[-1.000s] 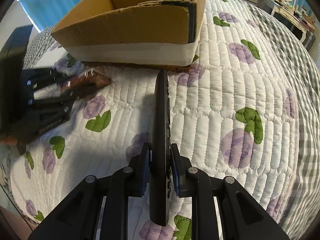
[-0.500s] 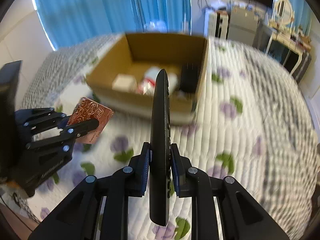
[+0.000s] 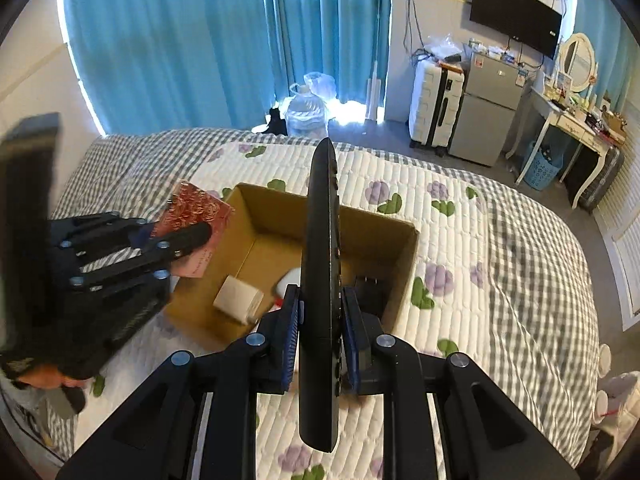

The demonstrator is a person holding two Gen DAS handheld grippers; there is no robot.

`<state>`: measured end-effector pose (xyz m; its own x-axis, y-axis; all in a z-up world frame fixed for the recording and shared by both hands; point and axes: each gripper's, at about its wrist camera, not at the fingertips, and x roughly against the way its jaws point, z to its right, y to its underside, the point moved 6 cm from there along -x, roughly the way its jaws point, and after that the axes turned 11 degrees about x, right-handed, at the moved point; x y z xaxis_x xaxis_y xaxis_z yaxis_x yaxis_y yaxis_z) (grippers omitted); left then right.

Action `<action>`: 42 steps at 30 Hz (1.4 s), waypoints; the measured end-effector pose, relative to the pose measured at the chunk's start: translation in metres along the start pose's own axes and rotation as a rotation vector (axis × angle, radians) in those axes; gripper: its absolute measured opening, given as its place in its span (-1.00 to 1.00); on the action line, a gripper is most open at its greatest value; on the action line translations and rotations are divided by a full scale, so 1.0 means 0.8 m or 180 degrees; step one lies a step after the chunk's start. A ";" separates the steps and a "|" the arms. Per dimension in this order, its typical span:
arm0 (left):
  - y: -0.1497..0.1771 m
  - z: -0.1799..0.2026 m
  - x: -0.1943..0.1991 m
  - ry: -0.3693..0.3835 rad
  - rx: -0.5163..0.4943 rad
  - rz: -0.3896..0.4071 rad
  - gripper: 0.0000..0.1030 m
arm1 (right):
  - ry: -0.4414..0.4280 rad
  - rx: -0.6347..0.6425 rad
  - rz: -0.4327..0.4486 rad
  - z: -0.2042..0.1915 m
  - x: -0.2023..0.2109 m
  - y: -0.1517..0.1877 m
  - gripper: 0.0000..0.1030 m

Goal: Organize rigid objects
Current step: 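Lower booklet and remote into the box and open both grippers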

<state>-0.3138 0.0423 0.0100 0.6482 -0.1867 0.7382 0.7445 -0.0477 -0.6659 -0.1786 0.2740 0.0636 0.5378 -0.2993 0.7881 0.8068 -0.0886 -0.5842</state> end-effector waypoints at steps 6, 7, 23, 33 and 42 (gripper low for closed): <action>0.035 -0.003 -0.066 0.0028 0.0027 -0.0327 -0.81 | -0.0110 0.0018 -0.0138 0.001 -0.059 0.003 -0.63; 0.040 0.001 -0.072 0.0008 -0.0056 -0.0309 -0.81 | -0.0125 0.0016 -0.0166 0.001 -0.068 0.005 -0.63; 0.047 0.007 -0.040 -0.0120 -0.0006 -0.0096 0.23 | 0.0039 0.0194 -0.0278 0.001 -0.083 0.034 -0.63; 0.024 -0.019 0.001 -0.0176 0.0254 0.0310 0.34 | -0.0038 -0.0058 -0.0326 0.018 -0.090 0.020 -0.63; 0.023 -0.032 -0.005 -0.0195 0.0334 0.0384 0.35 | -0.0093 -0.0016 -0.0479 -0.004 -0.148 0.017 -0.63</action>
<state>-0.3068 0.0169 -0.0083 0.7400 -0.1245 0.6610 0.6713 0.0748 -0.7374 -0.2320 0.3054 -0.0378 0.4177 -0.2544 0.8722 0.8777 -0.1352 -0.4598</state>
